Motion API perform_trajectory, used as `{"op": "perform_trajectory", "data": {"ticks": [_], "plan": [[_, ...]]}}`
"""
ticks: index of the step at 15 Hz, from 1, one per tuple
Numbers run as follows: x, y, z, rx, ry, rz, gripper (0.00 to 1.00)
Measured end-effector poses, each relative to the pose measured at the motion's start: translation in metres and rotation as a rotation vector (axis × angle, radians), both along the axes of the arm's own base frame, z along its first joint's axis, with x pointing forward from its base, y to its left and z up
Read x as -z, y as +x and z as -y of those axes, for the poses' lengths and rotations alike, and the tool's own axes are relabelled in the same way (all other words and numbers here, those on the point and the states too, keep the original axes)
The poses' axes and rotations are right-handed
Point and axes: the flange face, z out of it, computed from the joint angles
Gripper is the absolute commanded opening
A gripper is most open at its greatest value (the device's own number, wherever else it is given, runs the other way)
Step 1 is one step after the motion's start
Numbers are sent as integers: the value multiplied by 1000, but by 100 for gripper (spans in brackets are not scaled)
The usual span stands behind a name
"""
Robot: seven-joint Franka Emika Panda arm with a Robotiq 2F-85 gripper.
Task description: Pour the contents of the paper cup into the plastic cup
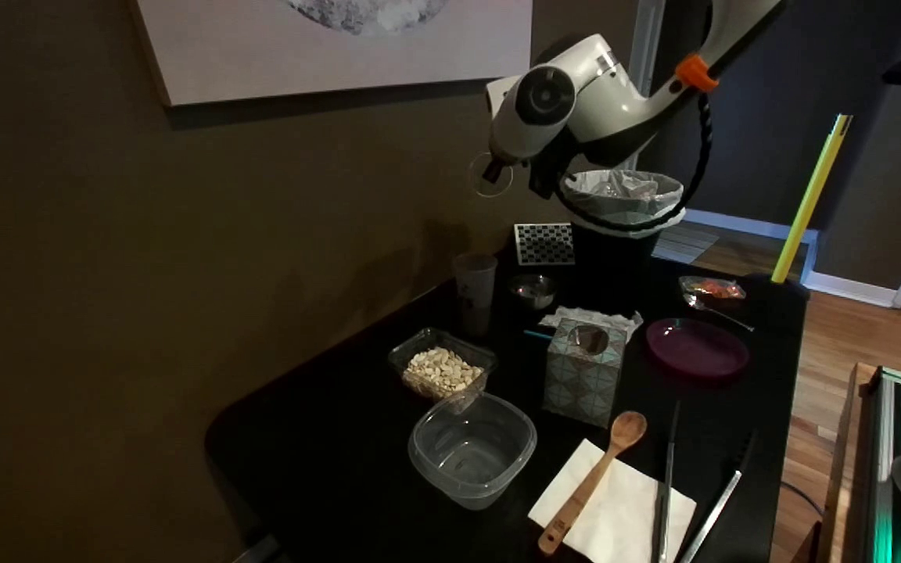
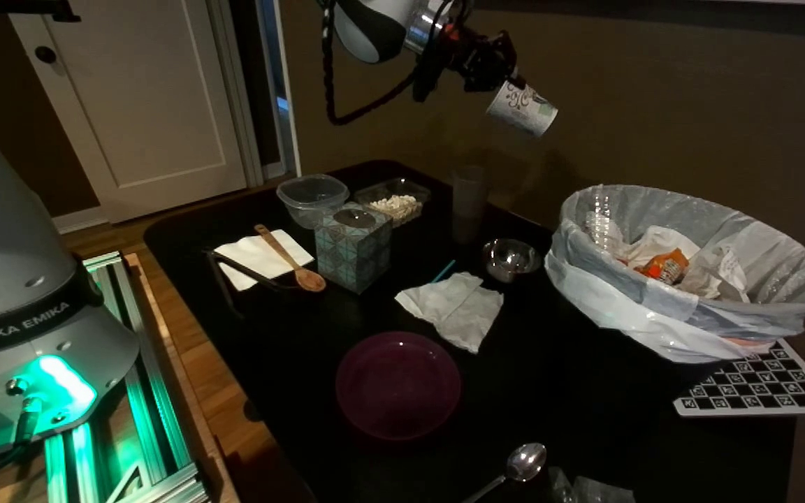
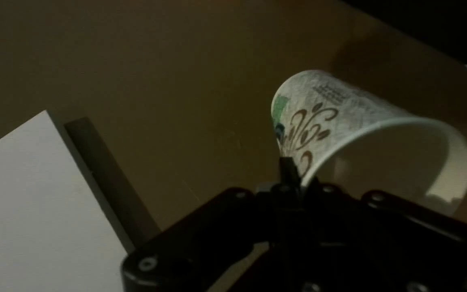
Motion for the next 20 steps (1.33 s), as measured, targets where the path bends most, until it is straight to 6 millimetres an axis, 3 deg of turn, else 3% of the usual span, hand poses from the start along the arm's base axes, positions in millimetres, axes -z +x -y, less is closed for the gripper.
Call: {"op": "perform_trajectory", "data": {"ticks": [3, 6, 9, 14, 20], "plan": [[-30, -4, 20, -21, 122, -95, 1], [-37, -12, 35, -43, 223, -195, 1], [-23, -22, 42, -46, 309, -317, 1], [4, -39, 31, -82, 471, -512, 1], [12, -48, 28, -142, 610, -632, 1]]}}
